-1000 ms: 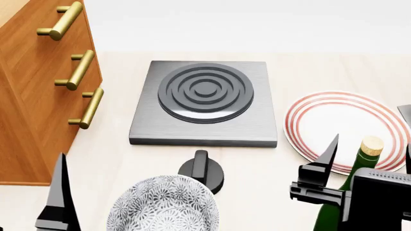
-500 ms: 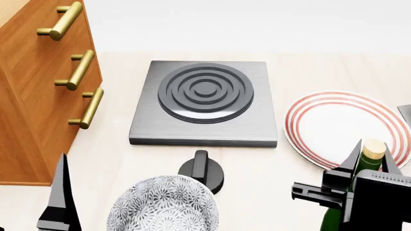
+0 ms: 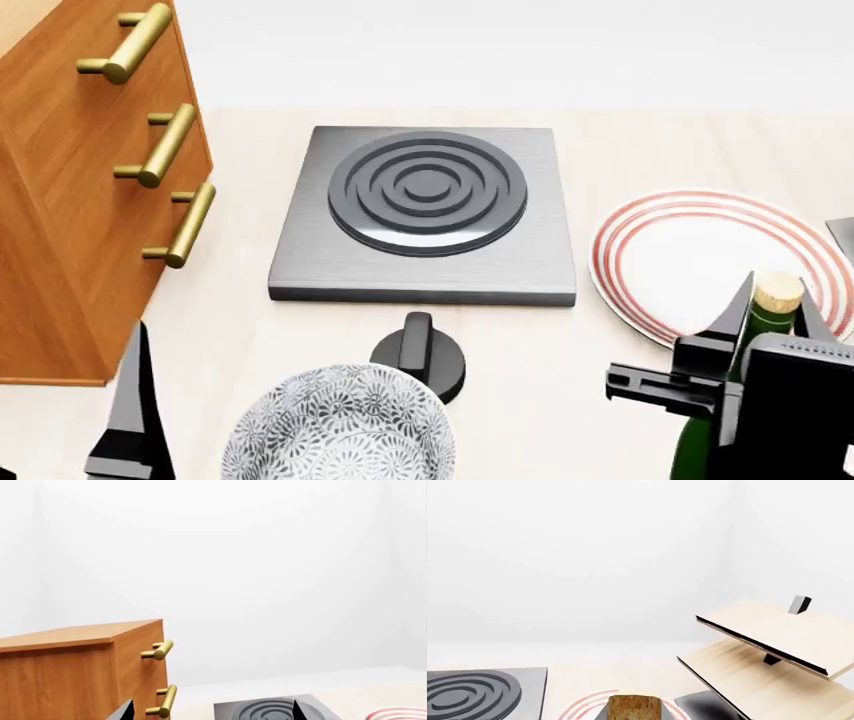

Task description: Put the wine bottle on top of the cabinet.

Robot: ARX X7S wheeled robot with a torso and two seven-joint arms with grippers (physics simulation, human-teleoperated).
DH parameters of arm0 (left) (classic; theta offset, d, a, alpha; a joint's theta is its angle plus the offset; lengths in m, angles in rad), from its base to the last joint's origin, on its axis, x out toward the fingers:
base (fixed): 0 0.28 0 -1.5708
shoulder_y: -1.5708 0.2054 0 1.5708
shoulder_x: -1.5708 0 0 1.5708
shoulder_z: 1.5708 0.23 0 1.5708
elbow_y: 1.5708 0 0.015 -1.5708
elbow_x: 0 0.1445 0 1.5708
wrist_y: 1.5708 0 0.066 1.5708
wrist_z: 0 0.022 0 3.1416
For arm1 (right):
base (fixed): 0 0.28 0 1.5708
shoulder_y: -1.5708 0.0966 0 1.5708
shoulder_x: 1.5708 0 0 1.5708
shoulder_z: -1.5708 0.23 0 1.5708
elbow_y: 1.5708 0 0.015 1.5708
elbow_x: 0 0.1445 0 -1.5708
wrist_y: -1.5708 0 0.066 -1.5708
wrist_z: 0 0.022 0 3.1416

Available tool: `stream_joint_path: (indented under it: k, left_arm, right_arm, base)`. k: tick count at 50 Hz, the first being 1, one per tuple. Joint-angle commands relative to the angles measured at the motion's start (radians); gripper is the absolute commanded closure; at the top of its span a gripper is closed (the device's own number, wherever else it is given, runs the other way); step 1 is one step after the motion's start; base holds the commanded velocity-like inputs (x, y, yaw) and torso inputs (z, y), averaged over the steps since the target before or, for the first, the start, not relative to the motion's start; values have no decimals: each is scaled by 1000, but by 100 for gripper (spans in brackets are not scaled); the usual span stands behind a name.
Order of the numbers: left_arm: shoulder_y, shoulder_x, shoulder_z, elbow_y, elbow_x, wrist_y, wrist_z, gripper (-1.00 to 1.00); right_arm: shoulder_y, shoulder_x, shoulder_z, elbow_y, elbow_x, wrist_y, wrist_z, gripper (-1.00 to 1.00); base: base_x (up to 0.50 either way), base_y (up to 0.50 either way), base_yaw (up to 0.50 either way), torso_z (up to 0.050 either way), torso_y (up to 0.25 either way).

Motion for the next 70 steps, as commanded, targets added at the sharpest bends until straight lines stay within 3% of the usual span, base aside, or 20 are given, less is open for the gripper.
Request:
stream_joint_path:
  k: [1, 15, 29, 47, 51, 70]
  left_arm:
    - [-1, -4, 3, 1, -5, -4, -5, -100]
    - [-8, -7, 10, 4, -8, -14, -13, -100]
    - [-18, -7, 44, -32, -45, -18, 19, -100]
    - [4, 10, 181, -132, -24, 32, 56, -100]
    - [-89, 27, 241, -82, -7, -91, 63, -100]
    - [-375, 126, 332, -146, -115, -271, 182, -100]
  right_arm:
    - [113, 29, 16, -121, 41, 142, -18, 100]
    - [382, 37, 24, -328, 239, 444, -30, 100]
    - [610, 11, -56, -321, 373, 615, -93, 100]
    - [661, -32, -25, -321, 481, 668, -118, 100]
    - [666, -37, -28, -317, 486, 664, -119, 100]
    - [670, -60, -78, -294, 476, 634, -112, 100]
  base:
    - [0, 0, 0, 0, 0]
    - [0, 0, 0, 0, 0]
    - [0, 0, 0, 0, 1]
    - [0, 0, 0, 0, 1]
    - [0, 0, 0, 0, 0]
    - [0, 0, 0, 0, 1]
